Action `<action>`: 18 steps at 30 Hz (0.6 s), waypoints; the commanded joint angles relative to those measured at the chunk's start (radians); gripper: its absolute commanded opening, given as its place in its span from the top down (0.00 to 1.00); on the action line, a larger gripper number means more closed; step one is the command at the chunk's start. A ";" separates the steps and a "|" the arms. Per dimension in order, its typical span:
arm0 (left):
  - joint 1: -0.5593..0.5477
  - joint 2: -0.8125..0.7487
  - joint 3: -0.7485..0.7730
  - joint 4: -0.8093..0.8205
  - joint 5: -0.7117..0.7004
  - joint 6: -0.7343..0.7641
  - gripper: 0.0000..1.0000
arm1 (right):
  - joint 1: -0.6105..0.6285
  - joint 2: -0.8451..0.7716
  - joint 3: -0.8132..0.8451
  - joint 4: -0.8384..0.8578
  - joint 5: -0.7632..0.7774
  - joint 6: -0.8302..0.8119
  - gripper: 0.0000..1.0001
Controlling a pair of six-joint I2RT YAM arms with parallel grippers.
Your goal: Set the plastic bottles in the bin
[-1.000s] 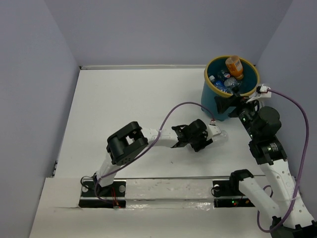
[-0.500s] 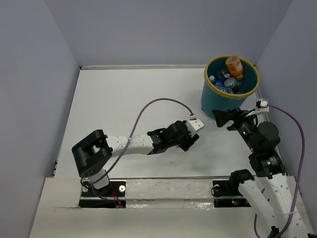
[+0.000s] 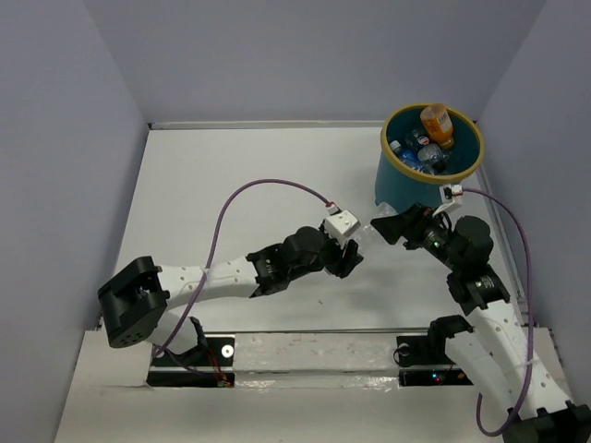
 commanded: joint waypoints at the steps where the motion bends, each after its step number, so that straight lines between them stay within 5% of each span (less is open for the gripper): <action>1: -0.006 -0.071 -0.010 0.116 0.015 -0.018 0.62 | 0.001 0.059 -0.032 0.277 -0.189 0.117 0.01; 5: -0.006 -0.100 -0.019 0.124 0.021 -0.024 0.62 | 0.001 0.114 -0.044 0.408 -0.215 0.174 0.23; 6: -0.006 -0.109 -0.022 0.121 0.015 -0.022 0.60 | 0.001 0.122 -0.040 0.437 -0.215 0.185 0.48; 8: -0.006 -0.150 -0.030 0.089 -0.012 -0.034 0.54 | 0.001 0.134 -0.003 0.436 -0.192 0.176 0.71; 9: -0.006 -0.169 -0.030 0.088 -0.029 -0.034 0.52 | 0.001 0.134 0.014 0.428 -0.175 0.176 0.71; 12: -0.006 -0.265 -0.035 0.007 -0.090 -0.059 0.01 | 0.001 0.130 0.078 0.392 -0.091 0.124 0.76; 18: -0.006 -0.500 0.047 -0.339 -0.322 -0.174 0.01 | 0.001 0.160 0.350 0.249 0.259 -0.104 0.82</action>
